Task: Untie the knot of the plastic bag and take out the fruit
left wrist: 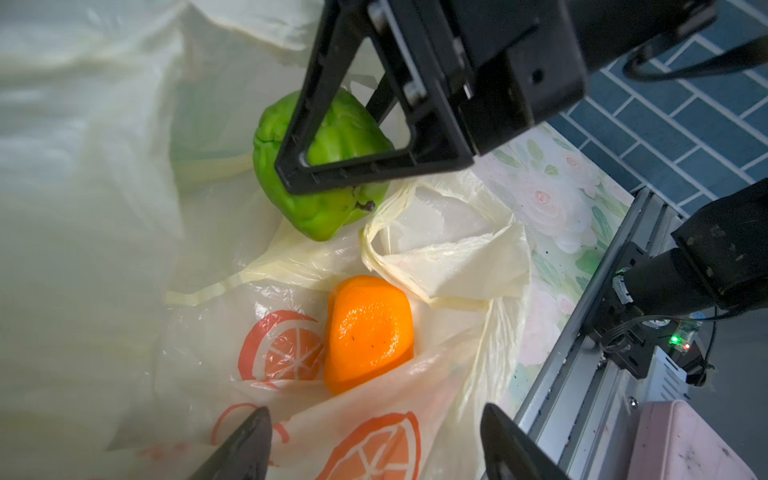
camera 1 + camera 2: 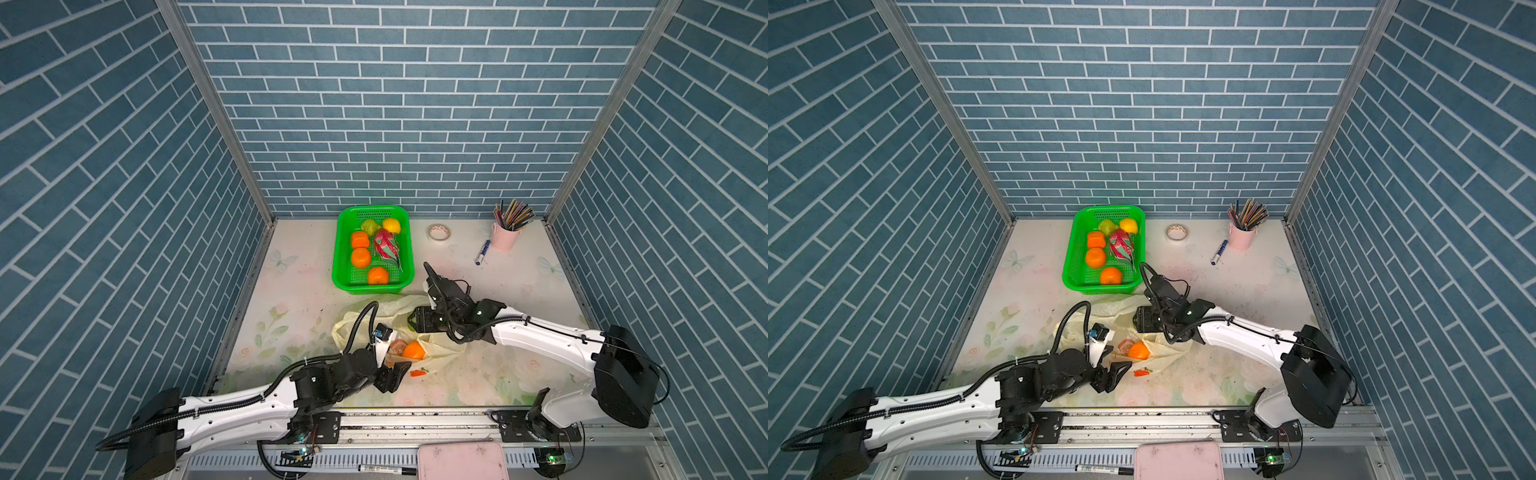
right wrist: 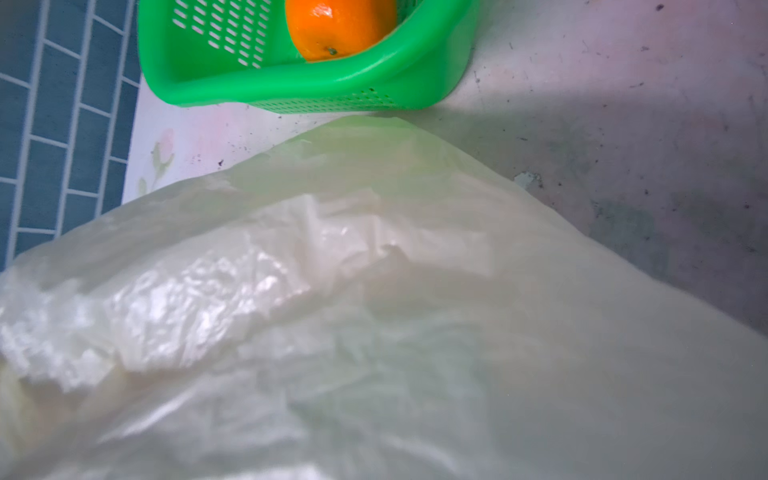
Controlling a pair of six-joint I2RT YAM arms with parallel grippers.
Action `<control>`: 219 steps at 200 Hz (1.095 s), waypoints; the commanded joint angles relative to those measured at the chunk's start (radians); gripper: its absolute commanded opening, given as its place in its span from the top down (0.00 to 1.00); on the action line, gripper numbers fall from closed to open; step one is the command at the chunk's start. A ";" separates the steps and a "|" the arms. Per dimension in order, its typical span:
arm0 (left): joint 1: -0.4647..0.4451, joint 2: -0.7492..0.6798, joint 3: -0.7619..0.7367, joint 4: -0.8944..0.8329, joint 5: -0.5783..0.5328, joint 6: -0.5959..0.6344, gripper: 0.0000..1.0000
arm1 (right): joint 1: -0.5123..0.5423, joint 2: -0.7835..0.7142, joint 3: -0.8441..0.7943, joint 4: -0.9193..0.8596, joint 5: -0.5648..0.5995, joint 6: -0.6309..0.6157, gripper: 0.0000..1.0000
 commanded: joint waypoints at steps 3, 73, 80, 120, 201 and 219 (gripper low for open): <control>-0.005 -0.019 0.007 -0.022 -0.037 0.004 0.21 | -0.011 -0.059 -0.041 0.042 -0.078 0.041 0.47; -0.004 -0.039 0.147 -0.028 -0.038 0.187 0.21 | -0.038 -0.292 -0.100 0.019 -0.104 0.044 0.47; -0.003 -0.042 0.162 -0.014 -0.038 0.215 0.21 | -0.049 -0.318 -0.100 0.019 -0.115 0.040 0.47; -0.002 -0.018 0.268 0.072 -0.063 0.433 0.21 | -0.139 -0.437 -0.083 0.015 -0.178 0.054 0.47; 0.011 0.177 0.413 0.265 -0.194 0.821 0.20 | -0.229 -0.502 -0.080 0.230 -0.219 0.265 0.47; 0.012 0.229 0.420 0.345 -0.204 0.906 0.17 | -0.233 -0.500 -0.086 0.274 -0.234 0.304 0.47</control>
